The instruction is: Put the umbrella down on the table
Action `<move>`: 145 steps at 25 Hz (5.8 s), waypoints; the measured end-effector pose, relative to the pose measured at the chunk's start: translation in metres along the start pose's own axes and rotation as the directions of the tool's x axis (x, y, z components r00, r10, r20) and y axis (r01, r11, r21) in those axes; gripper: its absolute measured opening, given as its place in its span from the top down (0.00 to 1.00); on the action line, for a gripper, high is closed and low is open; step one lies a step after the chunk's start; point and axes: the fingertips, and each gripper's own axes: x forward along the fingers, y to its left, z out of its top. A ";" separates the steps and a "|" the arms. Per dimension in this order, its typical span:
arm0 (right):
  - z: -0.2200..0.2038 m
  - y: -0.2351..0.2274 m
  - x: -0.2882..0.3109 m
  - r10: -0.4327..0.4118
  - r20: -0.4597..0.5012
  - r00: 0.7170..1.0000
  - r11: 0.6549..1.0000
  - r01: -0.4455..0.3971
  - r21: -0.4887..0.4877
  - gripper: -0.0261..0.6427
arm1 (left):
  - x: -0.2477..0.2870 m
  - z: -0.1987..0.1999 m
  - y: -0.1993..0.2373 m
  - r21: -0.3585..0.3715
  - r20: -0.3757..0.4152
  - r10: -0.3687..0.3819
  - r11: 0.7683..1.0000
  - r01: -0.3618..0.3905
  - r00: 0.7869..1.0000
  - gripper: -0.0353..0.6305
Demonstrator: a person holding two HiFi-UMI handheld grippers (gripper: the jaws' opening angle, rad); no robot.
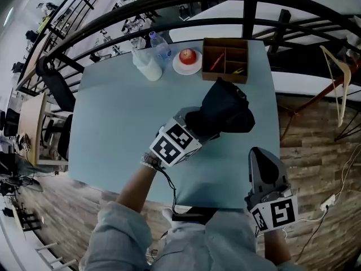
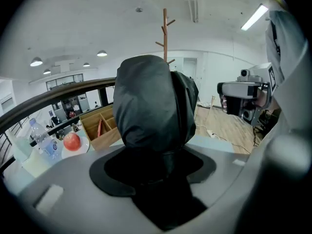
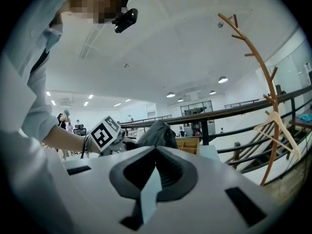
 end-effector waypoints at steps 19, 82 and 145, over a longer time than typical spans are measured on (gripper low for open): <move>-0.032 -0.027 0.054 0.047 -0.098 0.994 0.997 -0.041 0.058 0.96 | 0.118 -0.056 0.058 0.180 -0.347 -0.041 0.978 0.110 0.937 0.55; -0.033 -0.035 0.068 0.071 -0.115 0.991 0.996 -0.063 0.068 0.96 | 0.143 -0.066 0.075 0.178 -0.389 -0.091 0.969 0.172 0.917 0.51; 0.060 0.112 -0.097 -0.052 0.164 0.985 0.986 0.076 -0.146 0.96 | -0.210 0.057 -0.119 -0.211 0.500 0.243 0.965 -0.155 0.831 0.94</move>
